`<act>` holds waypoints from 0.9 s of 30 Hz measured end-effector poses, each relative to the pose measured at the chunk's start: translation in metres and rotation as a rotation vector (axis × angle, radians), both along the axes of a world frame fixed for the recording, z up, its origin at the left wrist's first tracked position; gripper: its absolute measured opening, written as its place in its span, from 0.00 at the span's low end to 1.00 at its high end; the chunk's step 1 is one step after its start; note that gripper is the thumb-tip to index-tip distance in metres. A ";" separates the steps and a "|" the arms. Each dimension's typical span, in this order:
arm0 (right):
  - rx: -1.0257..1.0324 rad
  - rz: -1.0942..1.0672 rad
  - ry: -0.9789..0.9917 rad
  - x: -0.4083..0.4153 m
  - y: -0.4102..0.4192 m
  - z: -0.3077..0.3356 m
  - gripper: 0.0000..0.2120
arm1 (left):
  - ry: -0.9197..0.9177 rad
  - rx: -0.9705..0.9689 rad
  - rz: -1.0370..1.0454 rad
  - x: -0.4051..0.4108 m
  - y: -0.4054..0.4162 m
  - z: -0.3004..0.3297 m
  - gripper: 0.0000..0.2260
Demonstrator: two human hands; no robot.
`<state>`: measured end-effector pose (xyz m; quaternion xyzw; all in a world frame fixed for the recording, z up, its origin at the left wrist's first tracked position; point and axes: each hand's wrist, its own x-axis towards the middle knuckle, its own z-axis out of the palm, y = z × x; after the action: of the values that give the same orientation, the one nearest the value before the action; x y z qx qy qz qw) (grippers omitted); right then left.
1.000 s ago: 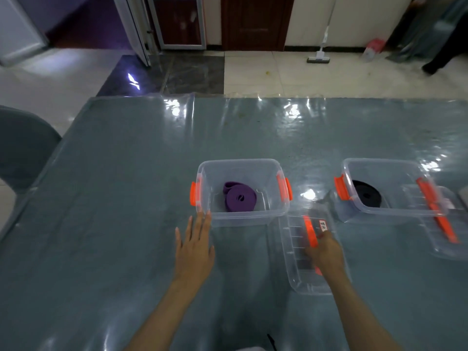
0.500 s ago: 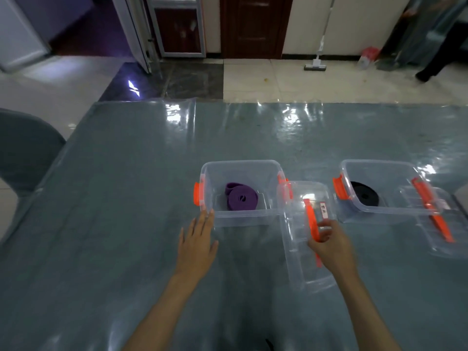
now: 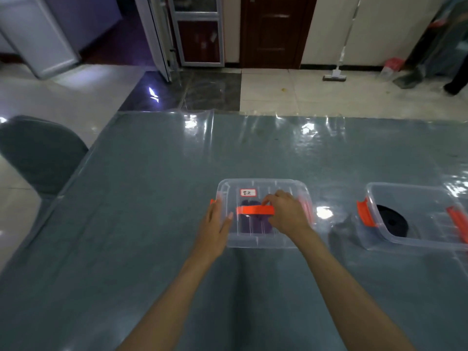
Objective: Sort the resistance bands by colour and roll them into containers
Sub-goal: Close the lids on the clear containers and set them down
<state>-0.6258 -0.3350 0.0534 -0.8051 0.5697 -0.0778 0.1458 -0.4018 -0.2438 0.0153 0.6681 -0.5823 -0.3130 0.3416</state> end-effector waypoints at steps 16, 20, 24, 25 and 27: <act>0.190 -0.717 -0.693 -0.058 0.014 -0.070 0.32 | 0.511 0.173 0.408 -0.012 -0.019 -0.040 0.35; 0.168 -0.893 -0.984 -0.052 0.028 -0.064 0.26 | 0.499 -0.009 0.510 -0.022 -0.013 -0.031 0.21; -0.188 -0.851 -0.833 -0.038 0.035 -0.051 0.17 | 0.384 -0.079 0.510 -0.026 -0.009 -0.021 0.17; -0.223 -0.845 -0.790 -0.036 0.035 -0.049 0.17 | 0.368 -0.087 0.488 -0.025 -0.008 -0.021 0.18; -0.257 -0.817 -0.703 -0.036 0.032 -0.048 0.16 | 0.329 -0.114 0.455 -0.025 -0.010 -0.020 0.18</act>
<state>-0.6617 -0.3025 0.0052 -0.4554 0.7387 -0.4610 0.1856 -0.4263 -0.2533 -0.0043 0.7017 -0.3706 -0.2991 0.5298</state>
